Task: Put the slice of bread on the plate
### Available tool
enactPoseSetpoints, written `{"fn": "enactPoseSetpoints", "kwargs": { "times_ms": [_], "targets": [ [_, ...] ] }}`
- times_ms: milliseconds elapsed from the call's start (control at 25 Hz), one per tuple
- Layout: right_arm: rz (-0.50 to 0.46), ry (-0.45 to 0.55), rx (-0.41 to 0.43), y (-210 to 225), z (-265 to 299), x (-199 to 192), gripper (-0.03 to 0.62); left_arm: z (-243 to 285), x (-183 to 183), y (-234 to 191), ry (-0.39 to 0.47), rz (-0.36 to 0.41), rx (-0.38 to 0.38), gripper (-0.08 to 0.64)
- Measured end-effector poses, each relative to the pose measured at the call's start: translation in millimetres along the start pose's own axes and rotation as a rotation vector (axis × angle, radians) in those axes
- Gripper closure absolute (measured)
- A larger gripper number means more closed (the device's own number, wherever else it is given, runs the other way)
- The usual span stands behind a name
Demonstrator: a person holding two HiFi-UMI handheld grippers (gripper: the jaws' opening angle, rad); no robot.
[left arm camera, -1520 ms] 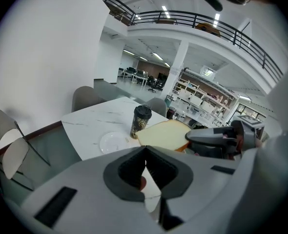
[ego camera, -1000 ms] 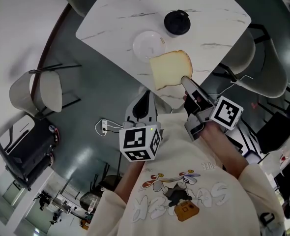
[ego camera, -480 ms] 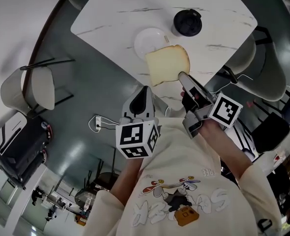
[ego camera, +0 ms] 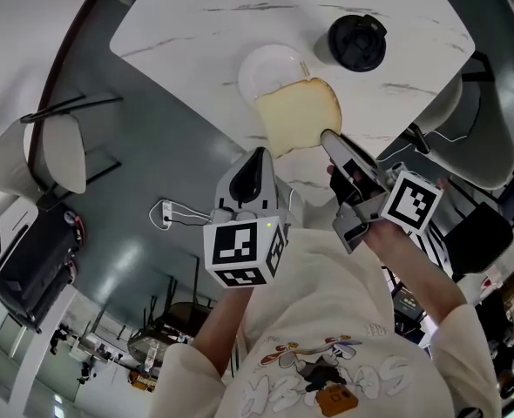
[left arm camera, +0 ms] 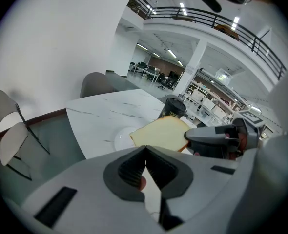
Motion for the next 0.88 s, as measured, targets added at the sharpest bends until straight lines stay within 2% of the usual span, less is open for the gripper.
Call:
{"fn": "enactPoseSetpoints", "kwargs": {
  "times_ms": [280,480,680,880],
  "targets": [
    [-0.021,-0.033,0.005,10.1,24.6,4.9,0.511,25.2,-12.2,-11.3,-0.028,-0.012,-0.004,0.551],
    [-0.047,-0.022,-0.040,27.3,34.0,11.3,0.511,39.3,-15.3,-19.6,-0.038,-0.017,-0.002,0.551],
    [-0.051,-0.018,-0.046,38.1,49.2,14.8,0.511,50.3,-20.4,-29.8,-0.056,-0.021,-0.004,0.551],
    [-0.022,-0.023,0.011,38.8,67.4,16.6,0.511,60.6,-25.3,-34.4,-0.067,-0.023,-0.014,0.551]
  ]
}}
Point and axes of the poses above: the fingertips, and each gripper's own axes: z forward along the fingers, y to its right, x out of its top, the point moved 2 cm from there along -z, backward along the fingers, and after that the axes turned 9 degrees about z, right-handed, at the moved point
